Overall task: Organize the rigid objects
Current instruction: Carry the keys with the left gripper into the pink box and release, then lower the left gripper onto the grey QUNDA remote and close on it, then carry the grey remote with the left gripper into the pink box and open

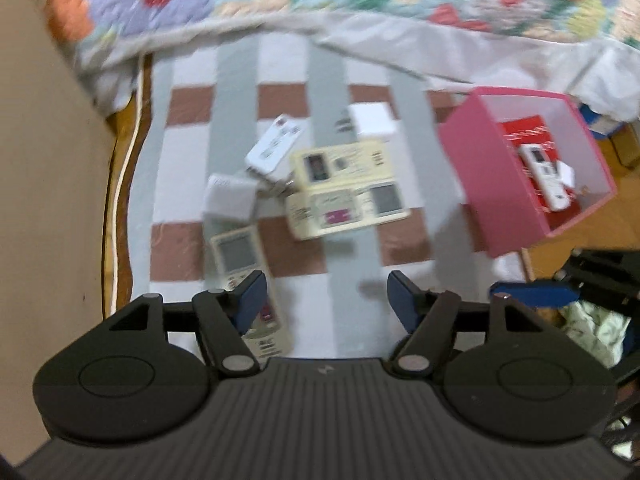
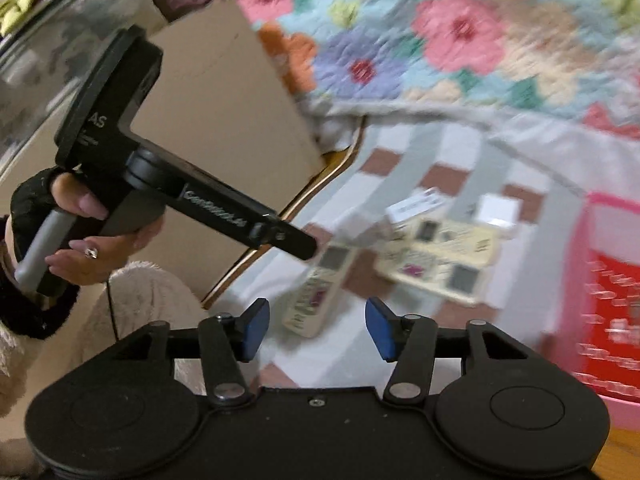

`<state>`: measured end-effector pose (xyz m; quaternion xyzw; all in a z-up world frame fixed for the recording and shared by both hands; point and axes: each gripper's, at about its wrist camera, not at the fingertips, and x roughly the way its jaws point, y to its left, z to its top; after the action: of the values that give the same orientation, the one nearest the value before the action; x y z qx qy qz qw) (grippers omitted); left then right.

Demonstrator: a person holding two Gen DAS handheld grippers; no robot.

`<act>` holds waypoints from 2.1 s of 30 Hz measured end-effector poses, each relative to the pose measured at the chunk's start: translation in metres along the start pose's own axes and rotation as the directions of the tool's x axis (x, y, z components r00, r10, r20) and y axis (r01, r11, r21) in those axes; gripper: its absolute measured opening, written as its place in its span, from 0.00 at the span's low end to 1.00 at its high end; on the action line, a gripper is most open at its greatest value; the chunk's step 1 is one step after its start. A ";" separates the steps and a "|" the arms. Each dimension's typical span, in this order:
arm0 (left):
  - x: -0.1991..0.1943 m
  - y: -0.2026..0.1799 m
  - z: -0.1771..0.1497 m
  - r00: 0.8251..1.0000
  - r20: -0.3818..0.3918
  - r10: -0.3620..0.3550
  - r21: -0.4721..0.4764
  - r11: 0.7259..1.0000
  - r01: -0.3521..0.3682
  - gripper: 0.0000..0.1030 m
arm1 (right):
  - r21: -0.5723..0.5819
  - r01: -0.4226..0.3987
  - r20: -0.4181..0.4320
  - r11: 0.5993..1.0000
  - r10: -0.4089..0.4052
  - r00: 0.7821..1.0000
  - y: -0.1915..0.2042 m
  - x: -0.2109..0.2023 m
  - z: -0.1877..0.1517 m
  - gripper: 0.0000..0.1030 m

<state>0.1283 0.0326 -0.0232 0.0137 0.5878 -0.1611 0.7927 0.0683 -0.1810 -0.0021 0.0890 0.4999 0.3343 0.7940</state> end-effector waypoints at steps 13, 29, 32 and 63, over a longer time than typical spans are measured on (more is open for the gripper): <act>0.101 0.068 -0.006 0.997 -0.070 0.030 -0.216 0.975 -0.045 0.66 | 0.030 -0.018 -0.123 0.999 0.022 0.992 0.002 0.144 -0.012 0.65; 0.137 0.080 -0.033 0.991 -0.130 -0.030 -0.328 0.945 -0.014 0.49 | -0.185 0.198 -0.143 0.963 -0.226 0.964 0.045 0.200 -0.036 0.72; 0.137 0.078 -0.036 0.990 -0.130 -0.059 -0.337 0.942 0.012 0.49 | -0.209 0.226 -0.140 0.951 -0.258 0.956 0.048 0.199 -0.039 0.73; 0.106 0.023 -0.040 0.997 -0.018 -0.077 -0.278 0.958 0.069 0.38 | 0.016 0.144 -0.102 0.989 -0.142 0.985 -0.021 0.125 -0.030 0.60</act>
<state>0.1245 0.0377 -0.1385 -0.1167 0.6158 -0.1060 0.7720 0.0864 -0.1254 -0.1185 0.0453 0.5482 0.2744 0.7887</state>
